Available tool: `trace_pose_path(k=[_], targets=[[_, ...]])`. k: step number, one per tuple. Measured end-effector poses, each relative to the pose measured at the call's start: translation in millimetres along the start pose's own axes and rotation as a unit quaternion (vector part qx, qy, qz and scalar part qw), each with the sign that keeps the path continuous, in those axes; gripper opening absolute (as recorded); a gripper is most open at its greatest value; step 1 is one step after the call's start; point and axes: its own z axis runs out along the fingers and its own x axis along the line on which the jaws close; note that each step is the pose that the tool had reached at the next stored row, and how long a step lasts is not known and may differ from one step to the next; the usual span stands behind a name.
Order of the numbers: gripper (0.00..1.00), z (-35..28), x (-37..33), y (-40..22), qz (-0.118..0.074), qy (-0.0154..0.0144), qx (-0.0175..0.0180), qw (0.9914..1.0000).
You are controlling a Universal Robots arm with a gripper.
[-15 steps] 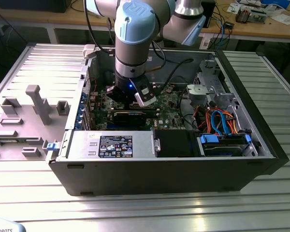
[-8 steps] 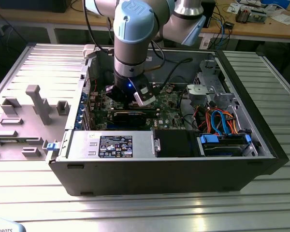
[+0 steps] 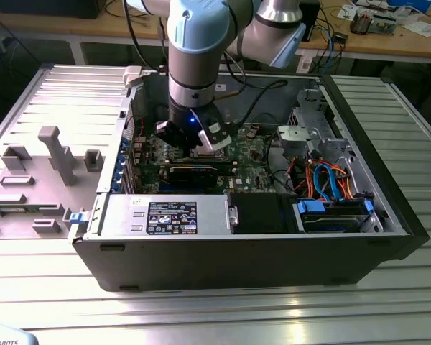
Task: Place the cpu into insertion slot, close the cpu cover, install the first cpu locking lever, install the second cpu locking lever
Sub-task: 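Install the second cpu locking lever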
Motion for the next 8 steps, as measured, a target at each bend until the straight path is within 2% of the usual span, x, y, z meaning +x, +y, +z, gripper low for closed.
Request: trace_pose_path(k=[2,8], targets=[[0.11,-2.4,0.1,0.5,0.000,0.0000,0.0000,1.00000],[0.11,-2.9,0.2,0.6,0.000,0.0001,0.0000,1.00000]])
